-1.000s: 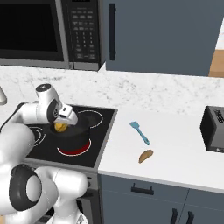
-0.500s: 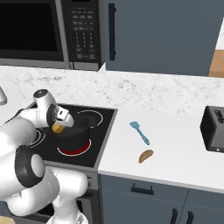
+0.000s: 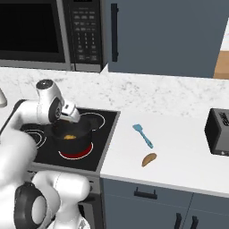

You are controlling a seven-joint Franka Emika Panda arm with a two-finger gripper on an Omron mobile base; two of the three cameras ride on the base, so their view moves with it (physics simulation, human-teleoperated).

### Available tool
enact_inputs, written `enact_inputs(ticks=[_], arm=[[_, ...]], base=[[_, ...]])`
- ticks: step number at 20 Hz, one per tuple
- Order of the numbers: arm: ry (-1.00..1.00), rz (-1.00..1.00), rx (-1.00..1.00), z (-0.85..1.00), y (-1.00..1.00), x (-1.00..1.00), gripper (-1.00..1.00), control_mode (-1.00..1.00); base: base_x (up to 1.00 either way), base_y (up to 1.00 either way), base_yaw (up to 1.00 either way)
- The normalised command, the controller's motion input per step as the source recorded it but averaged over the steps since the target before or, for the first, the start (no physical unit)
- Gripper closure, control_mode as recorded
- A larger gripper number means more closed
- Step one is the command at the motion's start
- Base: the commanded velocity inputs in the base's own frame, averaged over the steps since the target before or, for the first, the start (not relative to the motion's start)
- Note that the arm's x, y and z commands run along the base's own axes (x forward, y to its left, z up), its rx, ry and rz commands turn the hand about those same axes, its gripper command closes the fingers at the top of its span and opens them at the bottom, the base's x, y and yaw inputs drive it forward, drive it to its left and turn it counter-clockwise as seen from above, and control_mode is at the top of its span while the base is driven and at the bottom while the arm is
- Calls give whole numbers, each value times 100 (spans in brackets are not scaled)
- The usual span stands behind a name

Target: Put the sweet potato and squash in the pot. Retrieve the spatula and lightly stir the vegetables in the pot.

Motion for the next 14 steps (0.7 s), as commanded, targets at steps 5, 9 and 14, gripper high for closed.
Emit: enact_inputs(ticks=[5,9,14], arm=[[-4,0,8,31,-75,-100,-100,-100],[0,0,1,2,-100,-93,-100,-100],[1,0,-3,0,-100,-48,-100,-100]], base=[[0,0,0],[0,0,0],[0,0,0]])
